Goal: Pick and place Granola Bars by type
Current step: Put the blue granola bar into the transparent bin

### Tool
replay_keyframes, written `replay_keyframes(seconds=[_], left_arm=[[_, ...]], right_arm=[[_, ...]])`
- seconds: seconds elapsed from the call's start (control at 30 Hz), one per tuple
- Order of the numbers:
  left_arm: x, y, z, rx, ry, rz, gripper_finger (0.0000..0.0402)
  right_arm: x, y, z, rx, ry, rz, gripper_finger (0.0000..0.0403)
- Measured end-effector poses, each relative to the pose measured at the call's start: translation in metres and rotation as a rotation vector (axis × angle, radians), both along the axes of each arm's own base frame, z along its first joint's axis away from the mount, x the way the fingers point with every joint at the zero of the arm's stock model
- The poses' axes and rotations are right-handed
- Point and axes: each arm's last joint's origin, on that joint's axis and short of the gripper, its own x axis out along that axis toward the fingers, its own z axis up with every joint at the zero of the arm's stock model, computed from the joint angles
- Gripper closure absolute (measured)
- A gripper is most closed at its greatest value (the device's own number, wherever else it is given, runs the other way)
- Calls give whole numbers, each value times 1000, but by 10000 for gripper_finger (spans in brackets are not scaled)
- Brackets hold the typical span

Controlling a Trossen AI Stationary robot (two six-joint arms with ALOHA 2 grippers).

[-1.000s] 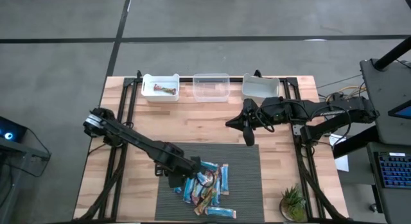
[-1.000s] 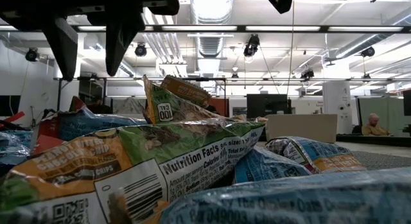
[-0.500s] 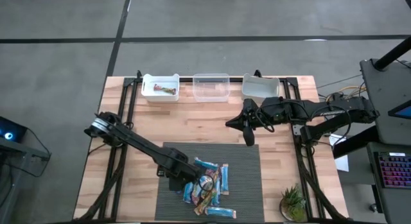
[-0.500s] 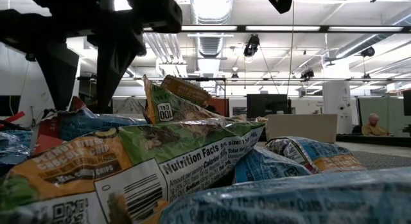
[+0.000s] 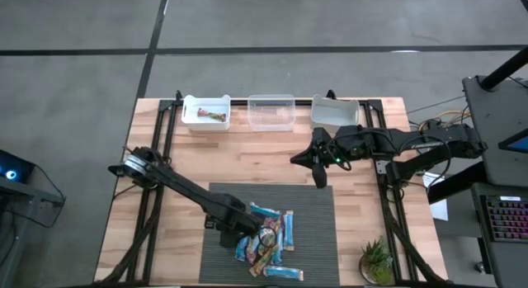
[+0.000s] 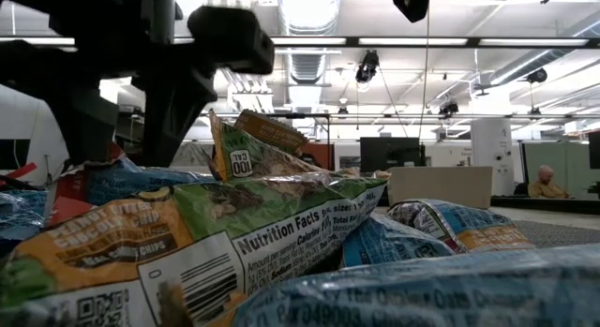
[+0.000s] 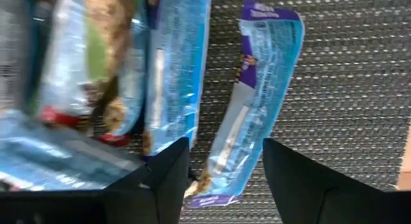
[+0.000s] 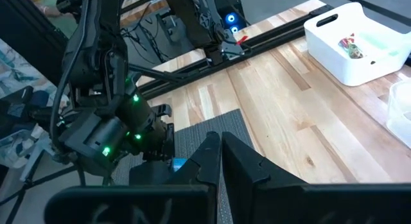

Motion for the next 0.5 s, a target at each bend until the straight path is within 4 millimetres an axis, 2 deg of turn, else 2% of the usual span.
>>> replay_keyframes(seconds=[0.5], left_arm=[[-3, 0, -4, 1, 58, 56, 223]], right_arm=[[0, 0, 0, -2, 0, 1, 394]])
